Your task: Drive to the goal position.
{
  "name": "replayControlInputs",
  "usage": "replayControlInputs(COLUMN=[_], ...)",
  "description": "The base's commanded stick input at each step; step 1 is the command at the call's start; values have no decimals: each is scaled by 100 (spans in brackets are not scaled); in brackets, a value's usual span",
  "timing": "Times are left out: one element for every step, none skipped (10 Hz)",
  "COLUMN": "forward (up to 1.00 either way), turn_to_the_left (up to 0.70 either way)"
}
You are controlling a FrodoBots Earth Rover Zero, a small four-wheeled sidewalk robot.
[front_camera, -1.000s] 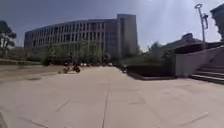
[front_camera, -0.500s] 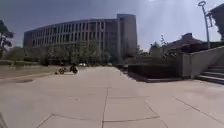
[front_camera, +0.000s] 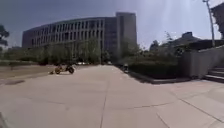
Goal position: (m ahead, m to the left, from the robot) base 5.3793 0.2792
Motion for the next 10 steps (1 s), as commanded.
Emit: replayControlInputs(forward=[100, 100, 100, 100, 100, 100, 100, 100, 100, 100], turn_to_the_left=[-39, -34, 0, 0, 0, 0, 0, 0, 0, 0])
